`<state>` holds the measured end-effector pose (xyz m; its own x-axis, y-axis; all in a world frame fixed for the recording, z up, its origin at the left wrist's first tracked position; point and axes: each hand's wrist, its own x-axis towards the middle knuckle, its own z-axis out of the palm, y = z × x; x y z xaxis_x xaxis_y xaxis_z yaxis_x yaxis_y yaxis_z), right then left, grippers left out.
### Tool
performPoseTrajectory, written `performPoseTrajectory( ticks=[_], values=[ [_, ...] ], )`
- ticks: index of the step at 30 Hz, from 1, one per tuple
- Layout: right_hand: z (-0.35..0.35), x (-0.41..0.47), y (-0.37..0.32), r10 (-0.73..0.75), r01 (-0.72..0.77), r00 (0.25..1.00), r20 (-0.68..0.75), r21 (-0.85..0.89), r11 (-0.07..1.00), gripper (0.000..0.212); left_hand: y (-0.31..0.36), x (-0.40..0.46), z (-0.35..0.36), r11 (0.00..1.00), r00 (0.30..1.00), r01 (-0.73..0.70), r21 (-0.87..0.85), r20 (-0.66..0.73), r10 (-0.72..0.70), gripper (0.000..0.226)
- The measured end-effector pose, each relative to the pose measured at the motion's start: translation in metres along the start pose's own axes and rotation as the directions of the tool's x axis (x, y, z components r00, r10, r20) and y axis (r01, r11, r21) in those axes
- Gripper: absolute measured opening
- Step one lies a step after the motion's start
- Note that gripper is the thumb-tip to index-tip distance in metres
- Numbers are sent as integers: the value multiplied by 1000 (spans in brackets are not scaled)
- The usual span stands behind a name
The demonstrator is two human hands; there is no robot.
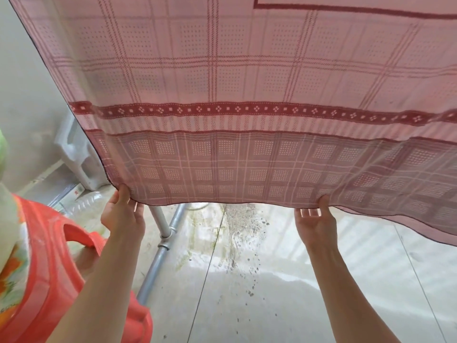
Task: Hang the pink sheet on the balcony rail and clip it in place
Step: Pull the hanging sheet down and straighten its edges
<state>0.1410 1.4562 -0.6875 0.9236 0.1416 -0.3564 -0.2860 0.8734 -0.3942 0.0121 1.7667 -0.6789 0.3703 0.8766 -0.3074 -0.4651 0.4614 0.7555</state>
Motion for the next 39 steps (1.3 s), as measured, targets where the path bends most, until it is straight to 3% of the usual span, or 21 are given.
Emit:
performPoseTrajectory(
  ticks=[10, 15, 19, 20, 21, 22, 23, 25, 27, 29, 33, 39],
  values=[
    [-11, 0, 13, 32, -34, 998, 51, 52, 998, 22, 11, 4, -1, 999, 999, 1, 33, -32, 0, 7],
    [-16, 2, 7, 41, -60, 989, 140, 135, 989, 26, -1, -11, -2, 990, 991, 121, -73, 64, -117, 9],
    [-19, 0, 2, 65, -81, 984, 165, 96, 992, 25, -33, -38, 3, 972, 968, 234, -24, 97, -231, 14],
    [-17, -4, 2, 62, -81, 977, 206, 86, 993, 20, -44, -46, 4, 962, 953, 272, 31, 128, -274, 17],
    [-17, -5, 3, 48, -72, 972, 229, 98, 993, 30, -55, -56, 7, 941, 922, 324, 97, 189, -337, 26],
    [-17, -7, 3, 52, -71, 972, 228, 76, 995, 44, -65, -67, 12, 910, 870, 375, 176, 271, -411, 43],
    [-18, -10, 4, 41, -45, 981, 187, 21, 999, 44, -73, -79, 18, 870, 797, 421, 257, 354, -490, 68],
    [-19, -16, 6, 41, -35, 997, 69, -89, 995, 19, -88, -103, 35, 804, 635, 470, 364, 493, -594, 100],
    [-20, -13, 5, 33, -29, 999, 25, -141, 990, 19, -107, -123, 54, 792, 547, 485, 370, 578, -605, 81],
    [-22, -16, 1, 57, -55, 996, 62, -37, 998, 24, -124, -141, 73, 801, 522, 490, 344, 620, -586, 60],
    [-26, -19, -4, 60, -58, 993, 98, -19, 998, 50, -146, -158, 91, 801, 550, 529, 278, 607, -574, 42],
    [-34, -10, -9, 79, -83, 991, 104, 36, 996, 40, -160, -148, 83, 810, 584, 522, 267, 580, -568, 19]
  ],
)
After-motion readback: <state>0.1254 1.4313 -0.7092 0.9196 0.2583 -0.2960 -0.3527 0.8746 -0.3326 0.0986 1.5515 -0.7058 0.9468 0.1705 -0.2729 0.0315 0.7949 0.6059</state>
